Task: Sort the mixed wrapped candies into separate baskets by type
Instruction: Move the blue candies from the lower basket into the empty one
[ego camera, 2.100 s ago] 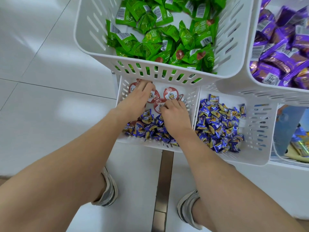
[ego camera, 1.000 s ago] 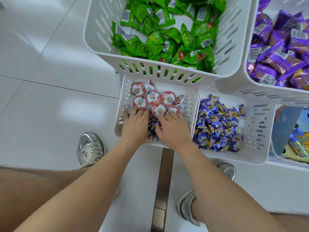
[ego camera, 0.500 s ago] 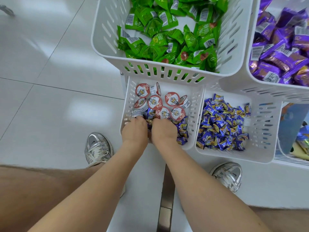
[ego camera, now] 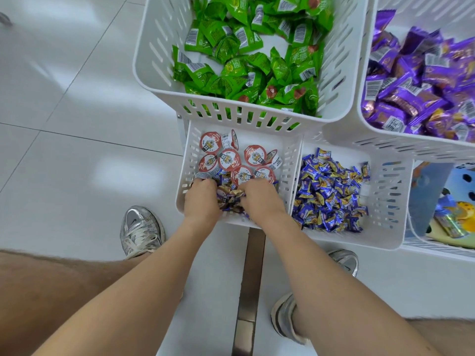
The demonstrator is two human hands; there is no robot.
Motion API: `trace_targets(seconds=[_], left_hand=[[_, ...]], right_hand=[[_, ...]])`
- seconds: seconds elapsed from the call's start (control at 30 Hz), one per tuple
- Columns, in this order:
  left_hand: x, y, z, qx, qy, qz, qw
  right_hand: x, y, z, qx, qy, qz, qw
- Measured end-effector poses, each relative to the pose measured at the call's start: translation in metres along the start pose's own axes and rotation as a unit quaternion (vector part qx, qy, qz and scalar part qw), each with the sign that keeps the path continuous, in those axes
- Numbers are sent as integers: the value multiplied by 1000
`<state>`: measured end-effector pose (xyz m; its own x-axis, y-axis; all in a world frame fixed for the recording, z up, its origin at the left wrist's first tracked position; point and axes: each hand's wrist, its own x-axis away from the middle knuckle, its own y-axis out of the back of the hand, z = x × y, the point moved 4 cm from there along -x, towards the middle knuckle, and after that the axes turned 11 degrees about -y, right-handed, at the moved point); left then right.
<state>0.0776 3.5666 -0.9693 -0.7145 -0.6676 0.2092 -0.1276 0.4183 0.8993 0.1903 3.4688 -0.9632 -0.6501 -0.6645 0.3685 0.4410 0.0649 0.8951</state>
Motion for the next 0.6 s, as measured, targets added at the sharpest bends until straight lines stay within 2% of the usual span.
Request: trace_targets(seconds=[0.1,0.2,0.3,0.43,0.5,0.6], left_hand=[[4,5,0,26,6,-21,999],[9,14,-8,43,-11,-60,997],[13,22,-19,90,-16,-99,991],[12,34,-39,182,-7,-152,971],[9,35,-59,221,-33,-163,961],[9,30,-97,258,-101,-137,951]], right_hand=[[2,20,-11,-129,-24,-55,990],[8,42,-28,-237,-47,-149,959],[20,56,-43,-310,-60,-192,929],[43,68,-65,-407,-110,-260,869],[53,72,-86,-438,-163,-295,834],[67,76,-123,-439,-232,-359,791]])
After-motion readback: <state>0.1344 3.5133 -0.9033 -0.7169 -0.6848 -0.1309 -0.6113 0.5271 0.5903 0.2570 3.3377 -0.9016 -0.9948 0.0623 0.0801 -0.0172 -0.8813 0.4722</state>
